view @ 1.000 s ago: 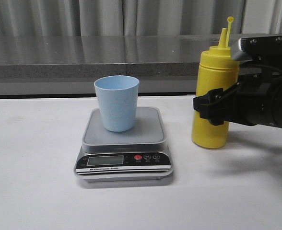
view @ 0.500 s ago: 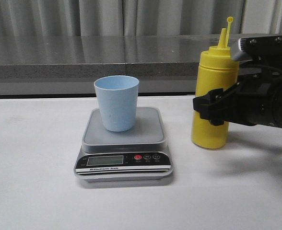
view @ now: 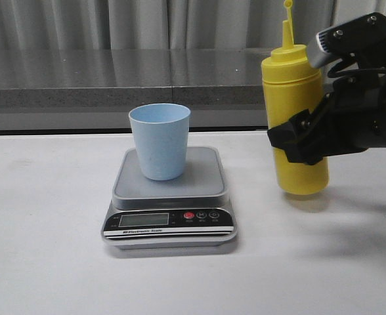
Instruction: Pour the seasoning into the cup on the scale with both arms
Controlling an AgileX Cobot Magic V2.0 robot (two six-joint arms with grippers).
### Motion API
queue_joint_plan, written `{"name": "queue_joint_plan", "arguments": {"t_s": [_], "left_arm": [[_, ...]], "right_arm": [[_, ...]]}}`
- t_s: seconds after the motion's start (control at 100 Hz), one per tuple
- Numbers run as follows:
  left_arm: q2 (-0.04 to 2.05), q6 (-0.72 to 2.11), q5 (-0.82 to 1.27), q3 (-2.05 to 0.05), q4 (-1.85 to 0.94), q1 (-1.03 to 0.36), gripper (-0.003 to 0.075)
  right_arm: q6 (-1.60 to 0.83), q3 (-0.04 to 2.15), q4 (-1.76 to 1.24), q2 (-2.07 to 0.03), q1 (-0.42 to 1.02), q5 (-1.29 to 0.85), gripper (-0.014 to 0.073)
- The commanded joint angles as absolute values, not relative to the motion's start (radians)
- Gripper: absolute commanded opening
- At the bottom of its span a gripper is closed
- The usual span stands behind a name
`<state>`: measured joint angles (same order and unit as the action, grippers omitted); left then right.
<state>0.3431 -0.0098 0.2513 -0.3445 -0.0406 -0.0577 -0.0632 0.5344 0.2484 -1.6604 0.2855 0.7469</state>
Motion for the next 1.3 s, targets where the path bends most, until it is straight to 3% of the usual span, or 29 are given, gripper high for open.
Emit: {"name": "queue_joint_plan", "arguments": {"t_s": [0.0,0.71,1.29], "left_arm": [[0.351,-0.014,0.162,-0.369,-0.049,-0.056,-0.0018],[0.351,-0.014,0.162,-0.369,-0.049,-0.056,-0.0018],[0.351,-0.014,0.162,-0.369,-0.049,-0.056,-0.0018]], "right_arm": [[-0.109,0.583,0.265,-1.587,0.285,0.705,0.0176],[-0.117,1.040,0.716,-1.555,0.451,-0.203,0.0173],[-0.117,1.205,1.017,-1.673,0.623,-0.498,0.0172]]}}
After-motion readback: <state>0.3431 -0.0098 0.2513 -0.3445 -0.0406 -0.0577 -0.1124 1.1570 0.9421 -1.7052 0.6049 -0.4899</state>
